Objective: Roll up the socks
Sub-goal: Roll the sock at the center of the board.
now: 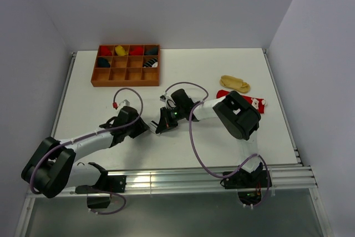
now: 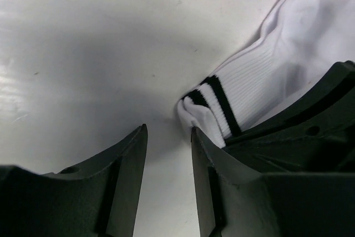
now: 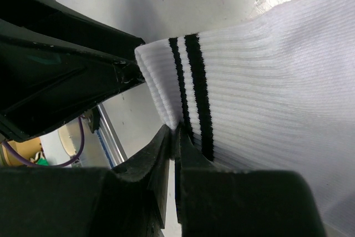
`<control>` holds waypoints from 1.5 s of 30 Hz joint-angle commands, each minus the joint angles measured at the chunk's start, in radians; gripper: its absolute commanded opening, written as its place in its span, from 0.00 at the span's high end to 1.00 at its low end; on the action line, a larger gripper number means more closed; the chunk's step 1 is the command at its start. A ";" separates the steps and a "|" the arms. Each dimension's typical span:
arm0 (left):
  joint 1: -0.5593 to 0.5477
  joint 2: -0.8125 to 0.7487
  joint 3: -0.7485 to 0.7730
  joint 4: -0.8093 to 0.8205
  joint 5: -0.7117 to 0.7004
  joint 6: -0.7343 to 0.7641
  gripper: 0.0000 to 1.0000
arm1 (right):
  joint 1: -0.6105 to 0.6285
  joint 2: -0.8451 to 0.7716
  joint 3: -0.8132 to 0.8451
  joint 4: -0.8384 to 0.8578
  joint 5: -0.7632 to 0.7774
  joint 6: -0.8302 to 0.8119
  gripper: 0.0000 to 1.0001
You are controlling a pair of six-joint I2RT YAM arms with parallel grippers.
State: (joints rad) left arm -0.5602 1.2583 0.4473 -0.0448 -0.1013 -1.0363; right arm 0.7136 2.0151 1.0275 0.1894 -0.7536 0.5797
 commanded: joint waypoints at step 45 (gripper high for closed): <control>0.003 0.234 0.151 -0.162 -0.048 0.036 0.83 | 0.104 -0.380 -0.176 0.035 0.465 -0.152 0.63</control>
State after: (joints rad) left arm -0.5579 1.4506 0.6113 -0.0841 -0.0933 -1.0340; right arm 0.8143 1.6619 0.8684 0.1558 -0.3504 0.4507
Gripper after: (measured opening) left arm 0.181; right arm 0.373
